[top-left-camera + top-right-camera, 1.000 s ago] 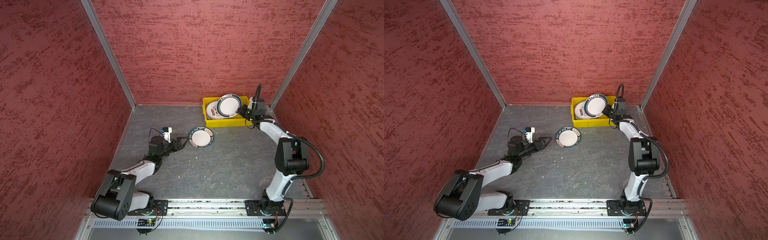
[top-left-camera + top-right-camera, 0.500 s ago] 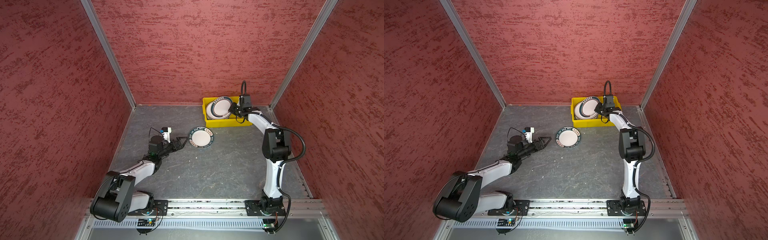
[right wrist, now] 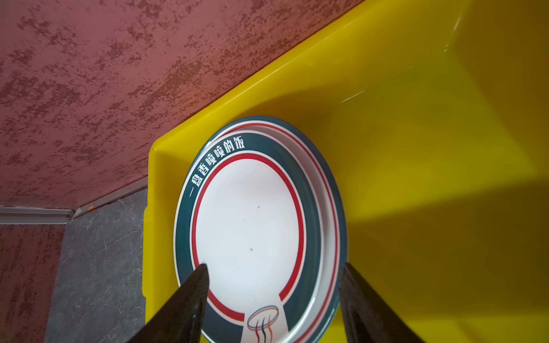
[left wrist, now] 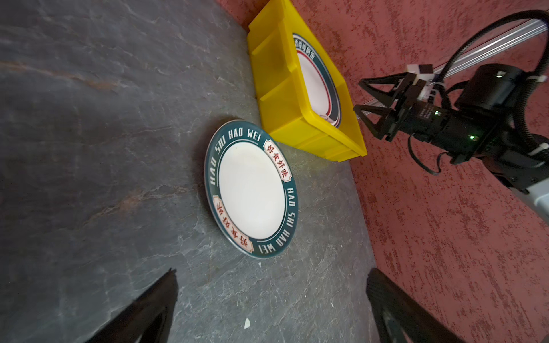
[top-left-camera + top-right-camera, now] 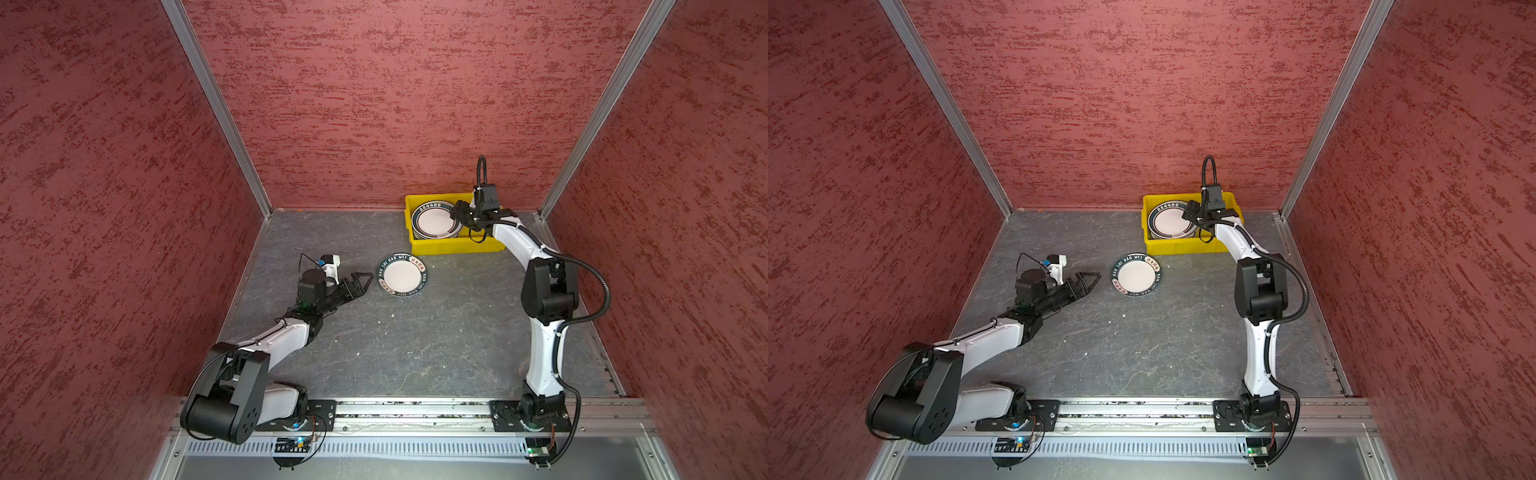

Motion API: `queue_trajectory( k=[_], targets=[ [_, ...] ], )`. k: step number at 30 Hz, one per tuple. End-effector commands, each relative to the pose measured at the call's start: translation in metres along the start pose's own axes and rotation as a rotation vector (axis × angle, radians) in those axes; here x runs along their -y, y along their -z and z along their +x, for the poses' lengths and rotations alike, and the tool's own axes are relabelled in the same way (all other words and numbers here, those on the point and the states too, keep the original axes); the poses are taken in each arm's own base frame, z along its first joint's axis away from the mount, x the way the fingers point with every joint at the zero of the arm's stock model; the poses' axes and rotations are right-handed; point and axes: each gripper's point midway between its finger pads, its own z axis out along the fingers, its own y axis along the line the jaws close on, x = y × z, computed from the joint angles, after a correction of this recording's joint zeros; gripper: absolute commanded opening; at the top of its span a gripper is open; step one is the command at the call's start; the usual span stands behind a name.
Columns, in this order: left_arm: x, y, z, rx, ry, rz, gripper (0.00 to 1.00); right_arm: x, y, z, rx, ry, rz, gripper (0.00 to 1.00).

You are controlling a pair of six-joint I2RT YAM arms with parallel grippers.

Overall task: Place the plates into the plastic bin on the countertop
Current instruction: Place the plate in the plastic bin, then pick up the plate from the center of the table.

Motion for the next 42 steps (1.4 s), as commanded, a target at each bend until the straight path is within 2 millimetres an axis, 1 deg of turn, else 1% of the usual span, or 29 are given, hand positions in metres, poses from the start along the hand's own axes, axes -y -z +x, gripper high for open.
queue_trajectory(
  k=[1, 3, 4, 6, 8, 9, 10, 13, 15, 16, 19, 21, 22, 25, 27, 29, 35, 39, 41, 42],
  targets=[
    [-0.013, -0.003, -0.003, -0.006, 0.022, -0.057, 0.99, -0.022, 0.047, -0.019, 0.088, 0.023, -0.069, 0.71],
    [-0.016, -0.006, 0.0, -0.018, 0.036, -0.062, 0.99, -0.024, 0.062, -0.013, 0.1, 0.018, -0.097, 0.71],
    [-0.018, -0.007, 0.0, -0.023, 0.044, -0.066, 0.99, -0.028, 0.075, -0.015, 0.119, 0.017, -0.123, 0.71],
    [-0.022, -0.01, 0.002, -0.037, 0.06, -0.075, 0.99, -0.029, 0.091, -0.007, 0.128, 0.014, -0.155, 0.72],
    [-0.025, -0.013, 0.004, -0.048, 0.074, -0.077, 0.99, -0.031, 0.106, 0.007, 0.119, 0.008, -0.204, 0.74],
    [-0.026, -0.015, 0.005, -0.052, 0.081, -0.073, 0.99, -0.035, 0.115, 0.01, 0.118, 0.005, -0.232, 0.75],
    [-0.026, -0.017, 0.006, -0.056, 0.086, -0.068, 0.99, -0.037, 0.123, 0.019, 0.097, -0.002, -0.268, 0.76],
    [-0.028, -0.023, 0.009, -0.07, 0.101, -0.049, 0.99, -0.05, 0.15, 0.042, 0.034, -0.009, -0.406, 0.77],
    [-0.032, -0.027, 0.013, -0.082, 0.119, -0.049, 1.0, -0.05, 0.167, 0.052, 0.014, -0.021, -0.452, 0.78],
    [-0.03, -0.03, 0.01, -0.074, 0.117, -0.03, 1.0, -0.051, 0.178, 0.056, 0.015, -0.022, -0.472, 0.78],
    [-0.032, -0.04, 0.014, -0.093, 0.135, -0.016, 0.95, -0.048, 0.199, 0.07, 0.014, -0.022, -0.499, 0.8],
    [-0.036, -0.048, 0.019, -0.115, 0.152, -0.021, 0.92, -0.044, 0.207, 0.08, 0.013, -0.027, -0.504, 0.81],
    [-0.04, -0.053, 0.02, -0.119, 0.177, -0.032, 0.9, -0.04, 0.21, 0.085, 0.013, -0.033, -0.502, 0.81],
    [-0.042, -0.066, 0.019, -0.119, 0.223, -0.007, 0.77, -0.031, 0.214, 0.097, 0.013, -0.037, -0.487, 0.82],
    [-0.042, -0.073, 0.018, -0.122, 0.239, 0.0, 0.71, -0.025, 0.213, 0.102, 0.012, -0.039, -0.469, 0.82],
    [-0.042, -0.081, 0.021, -0.136, 0.234, -0.012, 0.69, -0.021, 0.212, 0.106, 0.003, -0.029, -0.457, 0.82],
    [-0.042, -0.103, 0.032, -0.177, 0.195, -0.07, 0.66, -0.011, 0.21, 0.114, -0.005, -0.007, -0.415, 0.82],
    [-0.045, -0.117, 0.036, -0.192, 0.195, -0.097, 0.54, -0.006, 0.21, 0.121, 0.005, -0.015, -0.416, 0.82],
    [-0.042, -0.123, 0.036, -0.188, 0.186, -0.085, 0.46, -0.003, 0.209, 0.125, 0.001, -0.021, -0.41, 0.82],
    [-0.041, -0.126, 0.037, -0.188, 0.185, -0.085, 0.45, -0.001, 0.209, 0.127, -0.001, -0.02, -0.405, 0.82]
  ],
)
